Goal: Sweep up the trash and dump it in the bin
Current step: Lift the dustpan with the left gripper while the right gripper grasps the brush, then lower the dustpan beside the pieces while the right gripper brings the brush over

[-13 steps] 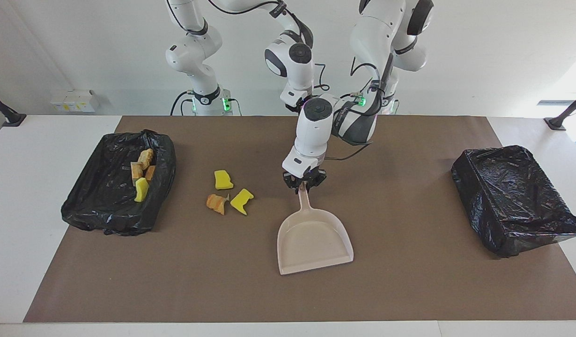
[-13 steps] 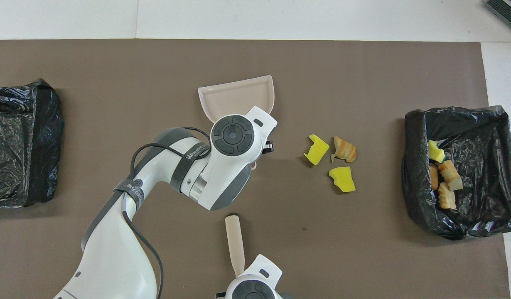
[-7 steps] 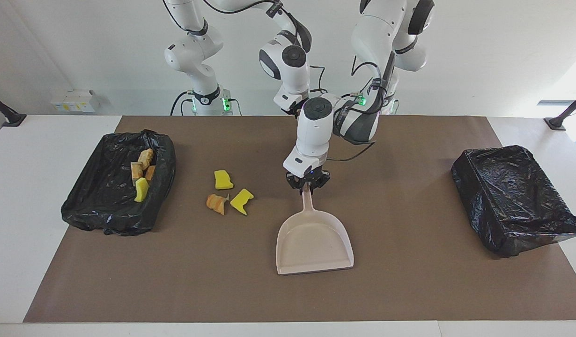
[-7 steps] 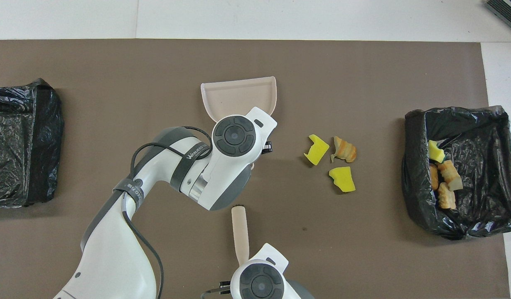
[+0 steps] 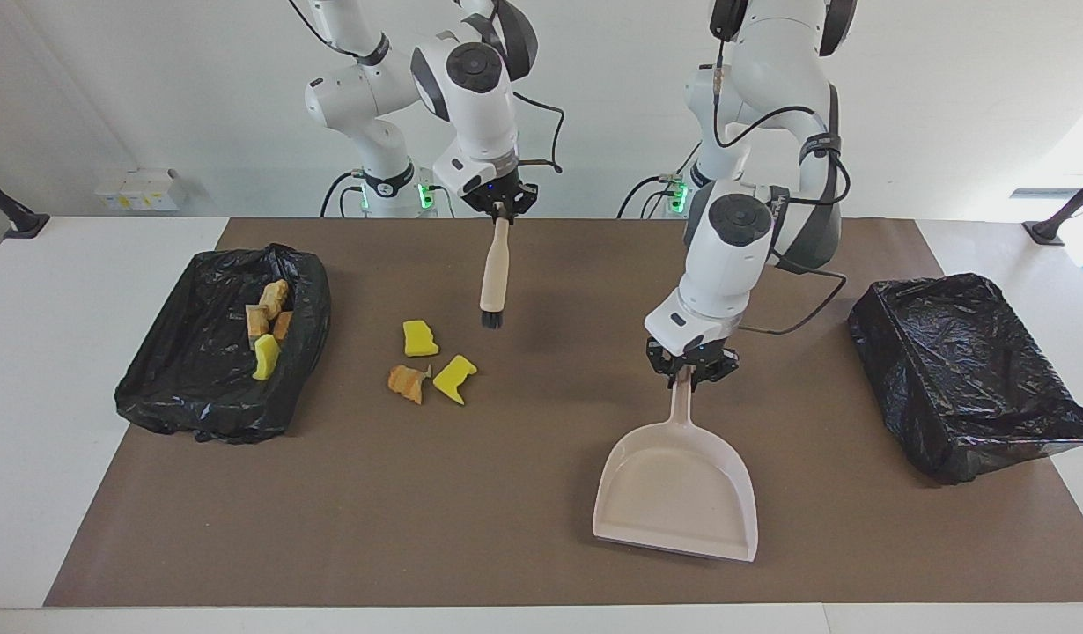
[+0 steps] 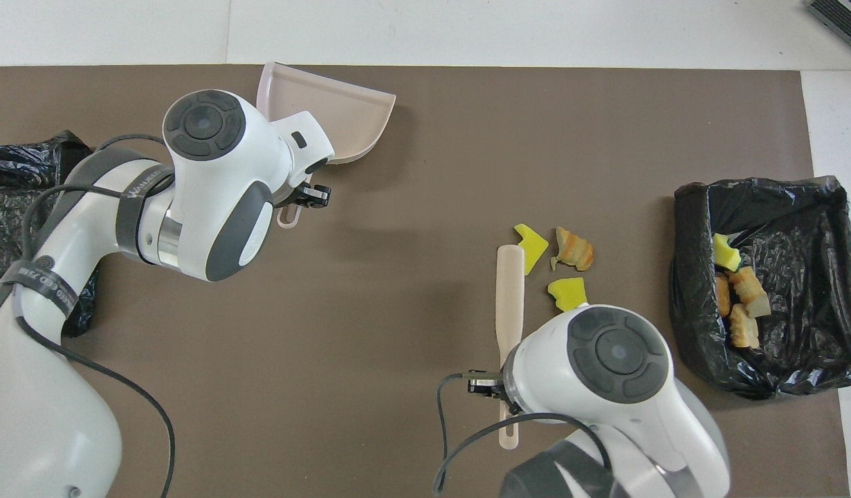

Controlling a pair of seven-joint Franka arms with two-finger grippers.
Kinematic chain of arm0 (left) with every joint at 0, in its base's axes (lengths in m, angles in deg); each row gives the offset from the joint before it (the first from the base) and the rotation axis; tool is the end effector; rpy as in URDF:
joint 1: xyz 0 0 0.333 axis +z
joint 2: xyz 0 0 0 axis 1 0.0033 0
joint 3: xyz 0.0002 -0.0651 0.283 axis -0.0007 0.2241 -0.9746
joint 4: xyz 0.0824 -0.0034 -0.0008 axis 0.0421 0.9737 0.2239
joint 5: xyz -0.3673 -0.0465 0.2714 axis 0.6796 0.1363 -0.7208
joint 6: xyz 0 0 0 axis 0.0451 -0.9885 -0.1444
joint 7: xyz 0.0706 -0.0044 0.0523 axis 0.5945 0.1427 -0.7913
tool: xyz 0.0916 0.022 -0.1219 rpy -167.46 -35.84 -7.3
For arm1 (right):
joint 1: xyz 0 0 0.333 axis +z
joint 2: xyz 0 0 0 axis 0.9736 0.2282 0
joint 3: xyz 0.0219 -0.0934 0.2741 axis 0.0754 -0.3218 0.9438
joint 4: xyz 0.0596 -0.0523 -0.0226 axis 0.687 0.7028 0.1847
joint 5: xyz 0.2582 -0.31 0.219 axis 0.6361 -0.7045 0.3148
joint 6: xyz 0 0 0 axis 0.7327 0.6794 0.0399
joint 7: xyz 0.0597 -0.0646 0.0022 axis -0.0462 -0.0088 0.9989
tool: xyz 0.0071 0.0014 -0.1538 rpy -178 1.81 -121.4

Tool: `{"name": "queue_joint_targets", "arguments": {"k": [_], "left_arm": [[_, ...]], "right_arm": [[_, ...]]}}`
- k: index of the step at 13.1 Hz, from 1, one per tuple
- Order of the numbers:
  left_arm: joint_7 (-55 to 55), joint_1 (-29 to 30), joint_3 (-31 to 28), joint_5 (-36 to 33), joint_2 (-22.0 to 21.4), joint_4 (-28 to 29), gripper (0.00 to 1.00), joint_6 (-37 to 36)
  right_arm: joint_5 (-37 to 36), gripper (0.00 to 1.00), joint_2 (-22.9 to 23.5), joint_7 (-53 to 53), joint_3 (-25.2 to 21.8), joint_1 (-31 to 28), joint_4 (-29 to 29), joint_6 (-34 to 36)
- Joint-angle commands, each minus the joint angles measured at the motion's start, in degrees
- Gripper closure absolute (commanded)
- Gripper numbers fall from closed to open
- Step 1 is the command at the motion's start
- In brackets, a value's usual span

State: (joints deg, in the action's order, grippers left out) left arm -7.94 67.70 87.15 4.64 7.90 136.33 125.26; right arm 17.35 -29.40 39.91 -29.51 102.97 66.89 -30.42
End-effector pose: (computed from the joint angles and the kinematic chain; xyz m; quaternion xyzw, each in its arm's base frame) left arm 0.6752 -0.2673 0.3182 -0.9867 0.1561 -0.0434 0.0080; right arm 0.4592 0.2940 0.3770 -0.9937 0.0559 0.0963 0.0147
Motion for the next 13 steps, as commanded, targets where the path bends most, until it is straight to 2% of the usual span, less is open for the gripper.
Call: {"name": "queue_joint_targets", "arguments": {"k": [1,4,7,9,11,13], "left_arm": [[8.8,3.6,0.5,-0.6,-2.6,-0.2,1.00,-4.5],[28.6,5.8,0.4,1.6,-3.1,-0.2,1.00,-8.7],[47.4,5.8,0.3,1.5,-4.5,1.2,1.00,-11.7],[58.9,5.0,0.3,0.9,-5.7,3.4,1.00,-11.4],[62.0,3.6,0.4,0.5,-7.9,7.4,1.00,-10.6],[62.1,0.4,0.4,-1.8,-11.8,15.2,1.00,-7.6]], "right_arm": [[-6.0,1.00,1.2,10.0,0.7,-6.7,-1.4,1.2],[-12.9,1.00,1.8,24.5,0.7,-15.3,-1.1,3.9],[-19.4,1.00,6.1,25.7,0.6,-18.2,-1.0,6.0],[-20.0,1.00,6.6,31.9,0.7,-22.2,-0.8,5.3],[-20.5,1.00,7.9,33.6,0.8,-22.1,-0.4,5.4],[-20.8,1.00,9.2,32.4,0.9,-21.0,1.6,3.2]]}}
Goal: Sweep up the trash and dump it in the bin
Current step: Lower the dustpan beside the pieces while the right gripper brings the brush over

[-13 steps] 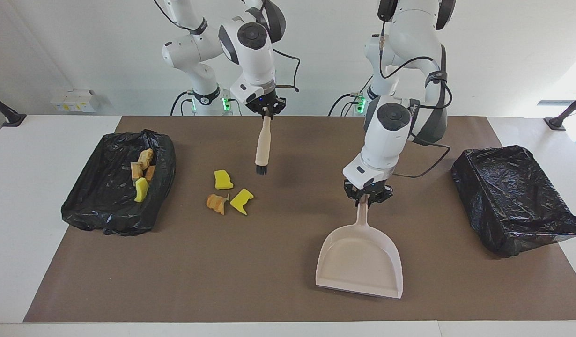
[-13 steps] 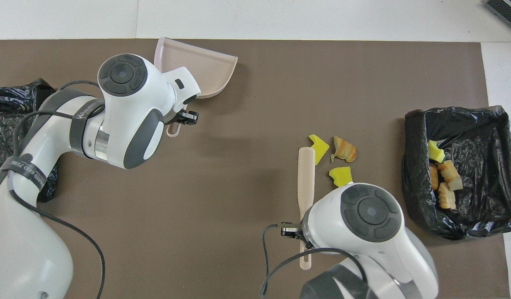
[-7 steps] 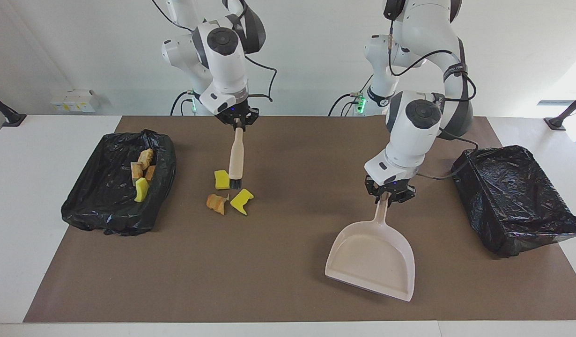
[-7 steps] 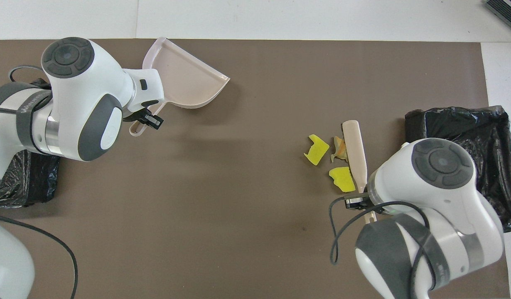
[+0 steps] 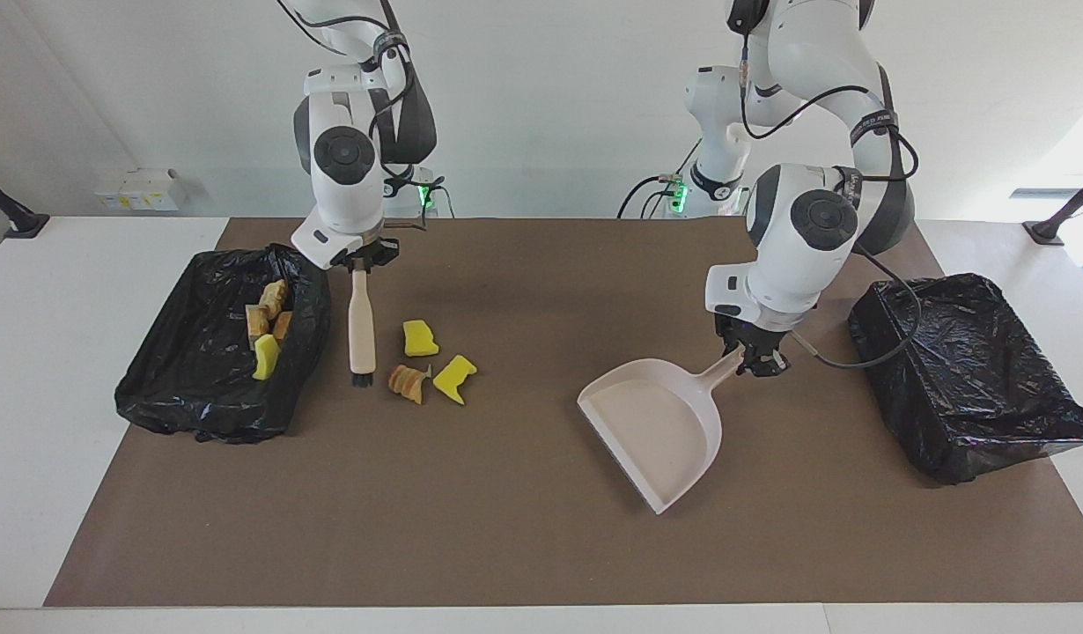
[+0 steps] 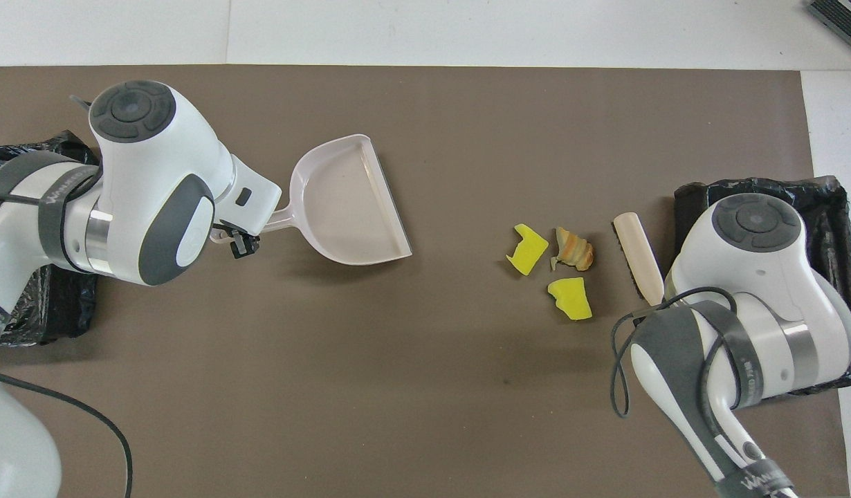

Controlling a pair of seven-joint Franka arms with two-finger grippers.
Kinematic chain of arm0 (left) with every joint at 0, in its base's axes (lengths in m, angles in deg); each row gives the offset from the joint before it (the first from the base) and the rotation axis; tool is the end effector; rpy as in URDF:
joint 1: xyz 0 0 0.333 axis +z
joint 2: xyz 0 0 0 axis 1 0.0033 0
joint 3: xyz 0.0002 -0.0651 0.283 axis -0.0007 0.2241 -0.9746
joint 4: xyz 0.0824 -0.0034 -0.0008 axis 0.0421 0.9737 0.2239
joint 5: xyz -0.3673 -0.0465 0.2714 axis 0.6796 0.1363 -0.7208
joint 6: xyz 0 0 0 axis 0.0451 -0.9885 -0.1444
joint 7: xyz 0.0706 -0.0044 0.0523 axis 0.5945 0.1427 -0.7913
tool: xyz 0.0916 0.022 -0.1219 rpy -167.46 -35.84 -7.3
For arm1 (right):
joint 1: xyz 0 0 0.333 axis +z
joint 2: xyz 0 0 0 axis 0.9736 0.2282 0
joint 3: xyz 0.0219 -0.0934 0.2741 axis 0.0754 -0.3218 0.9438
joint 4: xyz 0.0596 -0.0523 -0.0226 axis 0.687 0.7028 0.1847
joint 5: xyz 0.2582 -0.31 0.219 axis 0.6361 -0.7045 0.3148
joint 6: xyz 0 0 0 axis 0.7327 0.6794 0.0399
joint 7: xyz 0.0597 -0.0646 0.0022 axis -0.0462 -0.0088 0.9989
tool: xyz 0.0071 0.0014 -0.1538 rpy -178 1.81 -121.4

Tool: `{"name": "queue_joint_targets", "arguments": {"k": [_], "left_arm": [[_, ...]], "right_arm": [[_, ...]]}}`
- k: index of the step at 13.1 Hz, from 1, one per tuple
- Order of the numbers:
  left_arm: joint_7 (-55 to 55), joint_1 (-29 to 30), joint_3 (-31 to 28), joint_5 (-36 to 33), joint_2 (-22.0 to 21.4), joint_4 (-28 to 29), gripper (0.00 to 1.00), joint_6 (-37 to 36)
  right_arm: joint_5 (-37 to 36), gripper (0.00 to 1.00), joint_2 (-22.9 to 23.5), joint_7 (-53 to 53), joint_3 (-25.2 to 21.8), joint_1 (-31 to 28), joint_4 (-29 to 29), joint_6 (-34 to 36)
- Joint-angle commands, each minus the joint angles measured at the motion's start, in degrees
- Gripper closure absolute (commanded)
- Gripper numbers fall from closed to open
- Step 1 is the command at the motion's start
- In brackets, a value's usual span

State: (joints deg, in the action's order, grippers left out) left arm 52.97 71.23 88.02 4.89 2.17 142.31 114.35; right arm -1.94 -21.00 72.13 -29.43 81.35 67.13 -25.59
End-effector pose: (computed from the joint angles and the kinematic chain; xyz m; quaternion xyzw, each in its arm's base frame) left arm 0.6345 -0.2165 0.3165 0.7871 -0.6141 -0.0585 0.0044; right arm 0.5275 0.0579 0.2937 0.9737 0.0906 -0.1796 0.1074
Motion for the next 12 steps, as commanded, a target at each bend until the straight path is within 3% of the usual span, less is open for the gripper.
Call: {"name": "queue_joint_targets", "arguments": {"k": [1,6,12], "left_arm": [[1.2,-4.5,-0.4,-3.2,-8.2,13.0,1.00,5.7],[0.7,-10.4,-0.3,-5.4,-8.7,17.1,1.00,8.5],[-9.9,-12.4,-0.2,-5.3,-8.1,17.6,1.00,10.7]], "right_arm": [[-1.5,1.00,0.8,0.4,0.8,0.6,1.6,-2.2],[0.3,1.00,1.9,-2.5,0.9,1.0,4.2,-8.5],[12.4,1.00,5.7,-2.4,1.0,3.7,2.4,-15.5]]}}
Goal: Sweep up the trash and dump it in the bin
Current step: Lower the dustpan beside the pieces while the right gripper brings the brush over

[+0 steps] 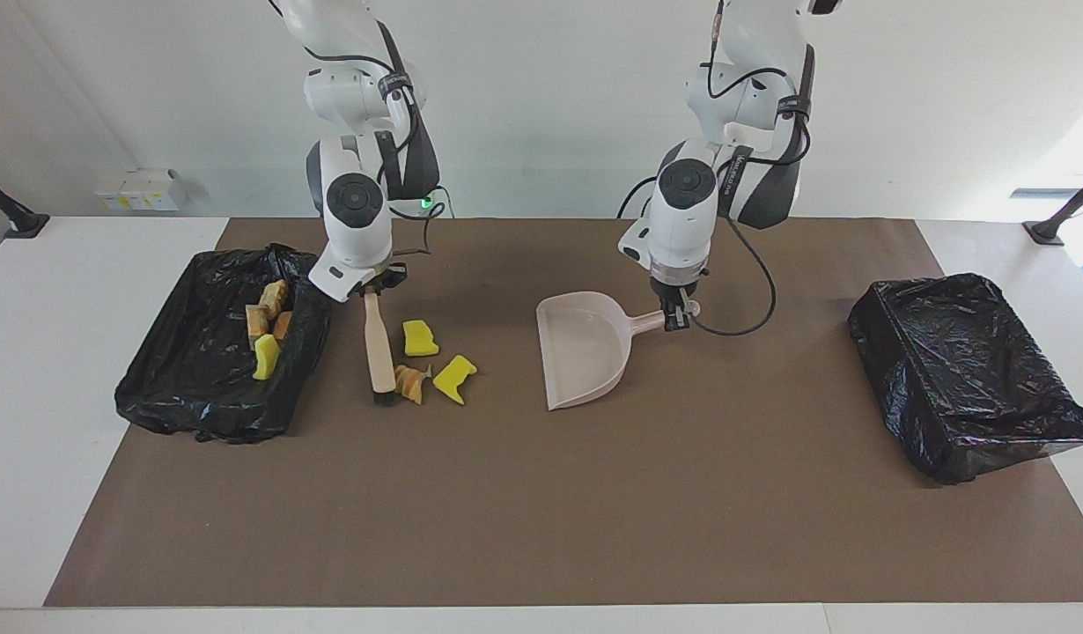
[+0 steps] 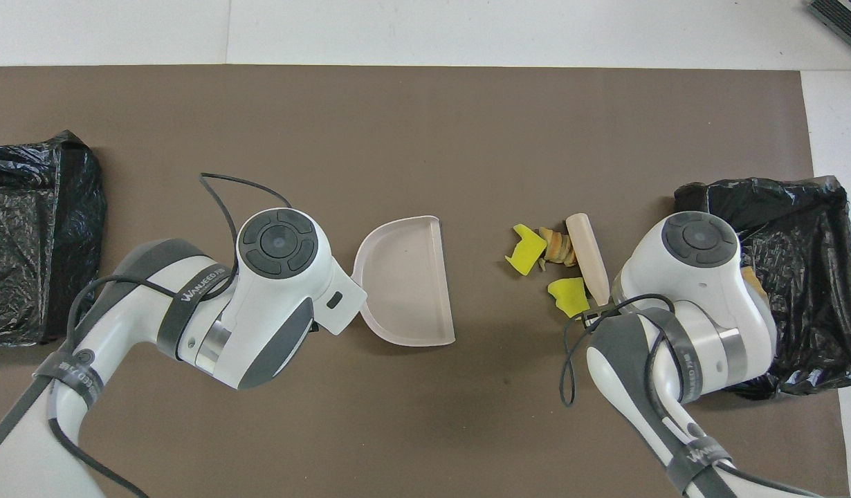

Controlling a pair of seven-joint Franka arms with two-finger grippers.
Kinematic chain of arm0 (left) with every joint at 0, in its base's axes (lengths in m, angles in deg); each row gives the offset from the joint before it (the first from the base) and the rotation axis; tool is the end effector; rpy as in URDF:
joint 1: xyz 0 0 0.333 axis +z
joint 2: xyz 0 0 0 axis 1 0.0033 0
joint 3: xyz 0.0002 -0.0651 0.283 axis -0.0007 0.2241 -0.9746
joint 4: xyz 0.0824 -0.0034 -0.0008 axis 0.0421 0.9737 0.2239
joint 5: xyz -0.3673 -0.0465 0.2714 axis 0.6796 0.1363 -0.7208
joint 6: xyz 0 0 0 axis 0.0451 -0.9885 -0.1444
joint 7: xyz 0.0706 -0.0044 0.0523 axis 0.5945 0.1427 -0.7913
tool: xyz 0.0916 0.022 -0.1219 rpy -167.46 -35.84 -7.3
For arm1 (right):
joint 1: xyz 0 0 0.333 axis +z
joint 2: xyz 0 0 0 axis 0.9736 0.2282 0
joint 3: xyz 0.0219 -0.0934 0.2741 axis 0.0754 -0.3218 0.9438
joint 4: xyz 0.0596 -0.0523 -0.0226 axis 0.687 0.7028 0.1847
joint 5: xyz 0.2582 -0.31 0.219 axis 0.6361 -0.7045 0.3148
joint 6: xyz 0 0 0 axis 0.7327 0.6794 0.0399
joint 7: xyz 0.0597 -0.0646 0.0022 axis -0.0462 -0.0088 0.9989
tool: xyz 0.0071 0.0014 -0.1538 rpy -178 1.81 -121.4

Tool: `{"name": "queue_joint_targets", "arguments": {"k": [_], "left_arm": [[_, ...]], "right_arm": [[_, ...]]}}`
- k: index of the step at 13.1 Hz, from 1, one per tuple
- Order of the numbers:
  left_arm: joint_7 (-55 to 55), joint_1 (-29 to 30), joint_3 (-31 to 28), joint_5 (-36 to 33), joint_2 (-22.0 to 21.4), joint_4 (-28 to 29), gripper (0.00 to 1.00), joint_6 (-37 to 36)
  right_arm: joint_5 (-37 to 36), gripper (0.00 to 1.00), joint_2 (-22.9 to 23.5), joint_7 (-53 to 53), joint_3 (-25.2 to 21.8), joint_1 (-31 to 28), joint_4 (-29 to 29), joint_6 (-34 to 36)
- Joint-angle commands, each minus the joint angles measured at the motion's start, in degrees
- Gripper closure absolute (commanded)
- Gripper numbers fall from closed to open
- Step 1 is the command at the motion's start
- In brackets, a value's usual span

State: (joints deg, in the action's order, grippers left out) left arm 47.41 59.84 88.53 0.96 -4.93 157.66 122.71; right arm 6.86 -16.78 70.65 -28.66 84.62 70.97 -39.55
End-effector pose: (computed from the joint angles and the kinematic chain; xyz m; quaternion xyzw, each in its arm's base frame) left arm 0.5336 -0.3101 0.2715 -0.7386 0.6705 0.0623 0.0331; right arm 0.5282 0.1197 0.2301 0.9860 0.0912 -0.1357 0.0327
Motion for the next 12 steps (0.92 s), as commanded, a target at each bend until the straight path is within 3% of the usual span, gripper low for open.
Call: {"name": "queue_joint_targets", "arguments": {"k": [1,5,8,12], "left_arm": [[-7.9,-1.6,-0.6,-1.3,-1.1,2.3,1.00,2.3],[-8.5,-2.1,-0.6,-1.3,-1.6,3.8,1.00,3.2],[-8.4,-1.9,-0.6,-1.3,-2.0,5.6,1.00,6.2],[-5.6,-1.3,-0.6,-1.3,-0.3,6.0,1.00,12.1]], "right_arm": [[6.4,1.00,2.0,-0.6,0.3,1.5,-2.3,-2.0],[18.3,1.00,4.0,-0.5,0.3,5.3,-2.5,-8.6],[29.4,1.00,8.4,-1.2,0.3,10.5,-3.1,-18.4],[38.0,1.00,10.2,-3.8,0.3,13.0,-7.4,-19.7]]}}
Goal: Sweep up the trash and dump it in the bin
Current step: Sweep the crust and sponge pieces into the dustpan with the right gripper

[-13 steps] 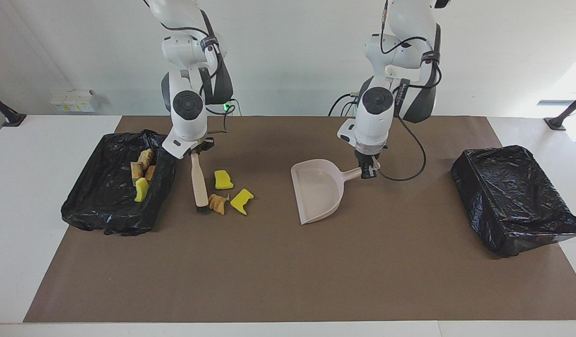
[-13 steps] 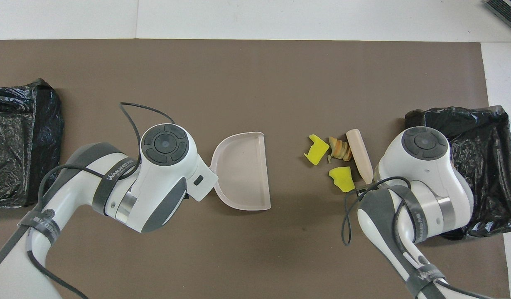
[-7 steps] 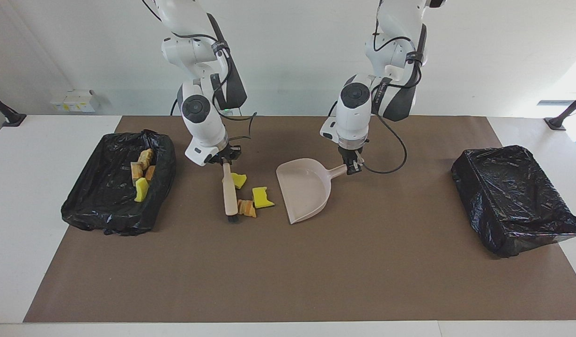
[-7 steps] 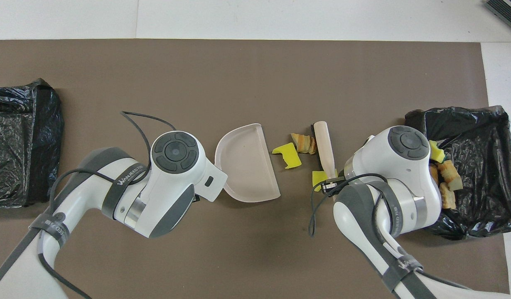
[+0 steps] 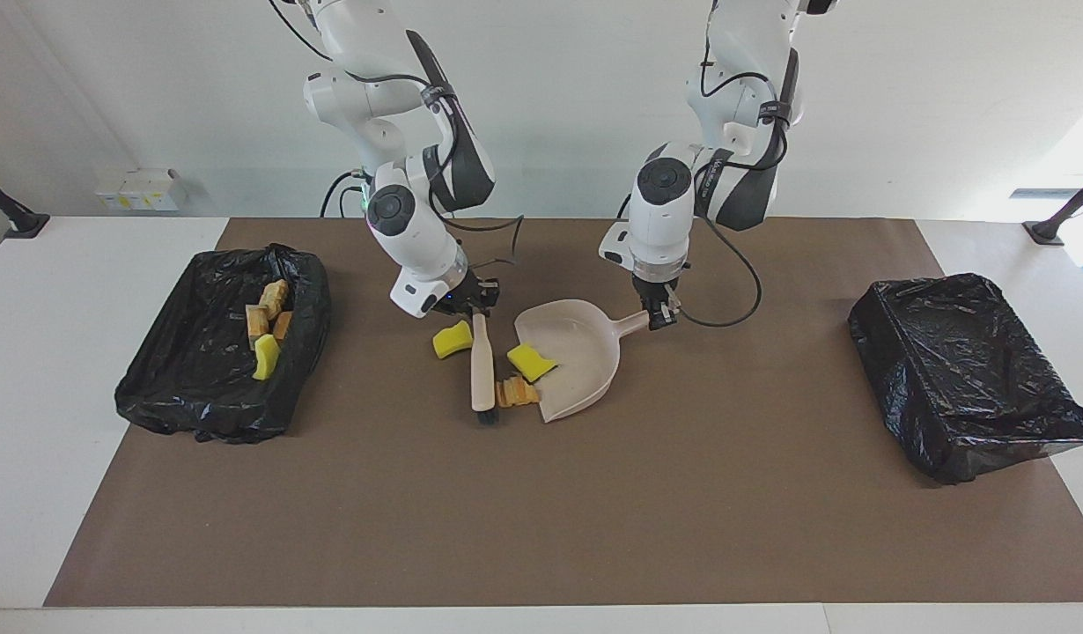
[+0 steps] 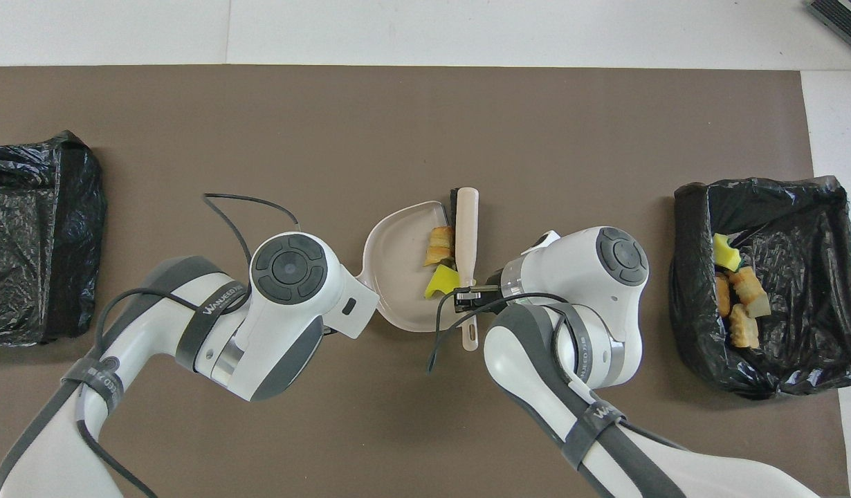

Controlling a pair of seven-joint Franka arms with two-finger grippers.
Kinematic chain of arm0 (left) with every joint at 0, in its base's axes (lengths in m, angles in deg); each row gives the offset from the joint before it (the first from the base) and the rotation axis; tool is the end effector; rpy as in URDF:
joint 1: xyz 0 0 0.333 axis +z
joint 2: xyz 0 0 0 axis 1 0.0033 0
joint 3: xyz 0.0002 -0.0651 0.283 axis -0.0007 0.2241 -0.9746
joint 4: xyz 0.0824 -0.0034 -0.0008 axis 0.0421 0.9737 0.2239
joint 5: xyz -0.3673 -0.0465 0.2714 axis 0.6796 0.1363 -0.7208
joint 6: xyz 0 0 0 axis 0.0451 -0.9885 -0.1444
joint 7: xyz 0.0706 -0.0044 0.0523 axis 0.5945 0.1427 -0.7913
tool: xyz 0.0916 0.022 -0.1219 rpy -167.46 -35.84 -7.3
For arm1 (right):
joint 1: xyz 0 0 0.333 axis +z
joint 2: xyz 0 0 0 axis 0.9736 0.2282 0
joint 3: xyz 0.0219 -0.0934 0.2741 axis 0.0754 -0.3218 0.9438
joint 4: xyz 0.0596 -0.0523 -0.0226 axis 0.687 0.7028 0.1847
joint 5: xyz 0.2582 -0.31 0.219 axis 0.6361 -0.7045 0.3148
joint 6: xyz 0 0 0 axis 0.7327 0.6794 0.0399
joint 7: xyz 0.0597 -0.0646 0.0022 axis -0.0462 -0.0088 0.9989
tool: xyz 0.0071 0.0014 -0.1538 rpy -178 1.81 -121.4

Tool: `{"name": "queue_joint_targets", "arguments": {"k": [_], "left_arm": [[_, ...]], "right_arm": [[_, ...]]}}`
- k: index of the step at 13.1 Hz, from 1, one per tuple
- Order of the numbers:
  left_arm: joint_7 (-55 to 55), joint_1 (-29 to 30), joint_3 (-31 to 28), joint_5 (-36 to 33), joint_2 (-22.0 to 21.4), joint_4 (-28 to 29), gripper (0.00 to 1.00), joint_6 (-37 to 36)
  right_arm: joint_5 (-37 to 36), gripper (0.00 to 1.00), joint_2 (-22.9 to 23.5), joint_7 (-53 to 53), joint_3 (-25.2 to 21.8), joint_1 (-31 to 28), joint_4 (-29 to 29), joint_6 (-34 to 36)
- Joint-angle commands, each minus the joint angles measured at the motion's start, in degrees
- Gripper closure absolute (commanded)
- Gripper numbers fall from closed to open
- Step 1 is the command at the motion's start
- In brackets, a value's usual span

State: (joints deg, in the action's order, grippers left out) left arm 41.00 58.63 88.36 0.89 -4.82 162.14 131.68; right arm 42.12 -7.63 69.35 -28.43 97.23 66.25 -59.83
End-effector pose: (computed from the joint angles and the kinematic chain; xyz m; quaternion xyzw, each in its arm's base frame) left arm 0.5243 -0.3204 0.2436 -0.7669 0.6402 0.0218 0.0385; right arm 0.5436 0.2984 0.2061 -0.9755 0.0181 0.0607 0.2106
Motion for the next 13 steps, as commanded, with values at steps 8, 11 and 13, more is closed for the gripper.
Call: {"name": "queue_joint_targets", "arguments": {"k": [8,11,13], "left_arm": [[8.7,3.1,-0.5,2.7,0.5,0.6,1.00,3.1],[12.2,4.6,-0.8,2.7,-1.4,-0.2,1.00,0.2],[12.3,4.5,-0.9,2.0,-2.8,-0.4,1.00,-3.9]], "right_arm": [[-25.3,1.00,-10.7,-7.1,-0.8,-4.1,-1.2,35.1],[-35.9,1.00,-15.6,-7.6,-0.8,-5.0,5.8,37.3],[-38.7,1.00,-20.7,-7.5,-0.6,-9.0,14.7,33.0]]}}
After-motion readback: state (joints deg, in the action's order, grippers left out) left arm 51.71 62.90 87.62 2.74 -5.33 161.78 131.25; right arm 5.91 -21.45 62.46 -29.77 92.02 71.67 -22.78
